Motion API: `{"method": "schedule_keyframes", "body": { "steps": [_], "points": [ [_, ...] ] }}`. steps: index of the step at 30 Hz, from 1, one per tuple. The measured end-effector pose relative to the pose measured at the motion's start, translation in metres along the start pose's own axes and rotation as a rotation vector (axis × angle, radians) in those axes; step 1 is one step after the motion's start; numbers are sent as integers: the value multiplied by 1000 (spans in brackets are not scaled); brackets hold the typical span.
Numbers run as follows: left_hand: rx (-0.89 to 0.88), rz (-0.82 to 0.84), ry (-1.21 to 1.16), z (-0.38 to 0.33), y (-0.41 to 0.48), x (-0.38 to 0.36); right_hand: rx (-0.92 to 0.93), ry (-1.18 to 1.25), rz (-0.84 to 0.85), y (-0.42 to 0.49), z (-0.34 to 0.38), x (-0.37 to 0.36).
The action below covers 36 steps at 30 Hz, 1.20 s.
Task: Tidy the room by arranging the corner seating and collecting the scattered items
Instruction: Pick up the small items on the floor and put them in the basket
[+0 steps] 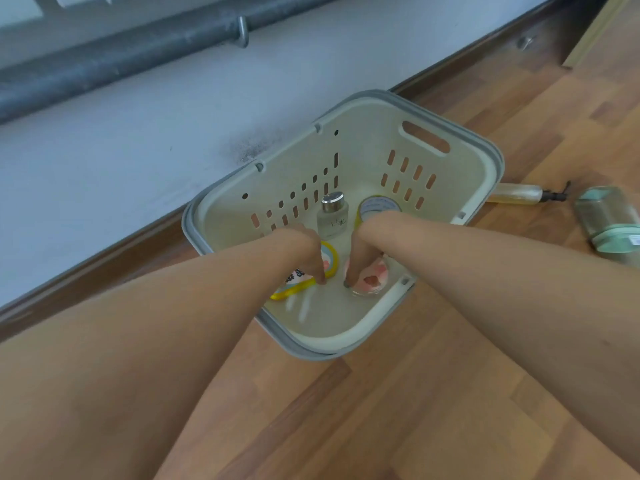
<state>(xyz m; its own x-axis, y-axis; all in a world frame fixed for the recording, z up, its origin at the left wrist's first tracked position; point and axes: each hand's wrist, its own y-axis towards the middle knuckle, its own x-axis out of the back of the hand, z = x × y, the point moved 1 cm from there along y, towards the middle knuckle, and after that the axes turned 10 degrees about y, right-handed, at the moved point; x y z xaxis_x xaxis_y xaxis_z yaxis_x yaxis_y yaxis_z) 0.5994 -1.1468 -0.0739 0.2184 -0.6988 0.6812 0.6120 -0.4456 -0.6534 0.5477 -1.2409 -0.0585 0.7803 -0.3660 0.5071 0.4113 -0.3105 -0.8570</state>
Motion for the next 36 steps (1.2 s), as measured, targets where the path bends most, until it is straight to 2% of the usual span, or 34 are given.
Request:
{"method": "schedule_keyframes", "body": {
  "steps": [3, 6, 9, 13, 19, 23, 30, 36],
  "points": [
    [-68, -32, -46, 4, -8, 6, 36, 79, 30, -18, -11, 5],
    [-107, -115, -25, 8, -16, 16, 68, 47, -88, -30, -20, 12],
    [-99, -228, -6, 13, -33, 32, 147, 51, -249, -47, -30, 18],
    [-108, -454, -28, 20, -64, 56, 306, 121, -579, -67, -47, 21],
    [-170, -809, 74, 10, -107, 90, 410, 169, -873, -110, -88, 21],
    [-209, -897, 60, -10, -126, 121, 384, 166, -942, -142, -123, 15],
    [-336, -1004, 21, -75, -135, 163, 217, 260, -994, -171, -213, -15],
    [-471, -986, -5, -144, -125, 184, 72, 412, -1006, -166, -289, -49]
  ]
}}
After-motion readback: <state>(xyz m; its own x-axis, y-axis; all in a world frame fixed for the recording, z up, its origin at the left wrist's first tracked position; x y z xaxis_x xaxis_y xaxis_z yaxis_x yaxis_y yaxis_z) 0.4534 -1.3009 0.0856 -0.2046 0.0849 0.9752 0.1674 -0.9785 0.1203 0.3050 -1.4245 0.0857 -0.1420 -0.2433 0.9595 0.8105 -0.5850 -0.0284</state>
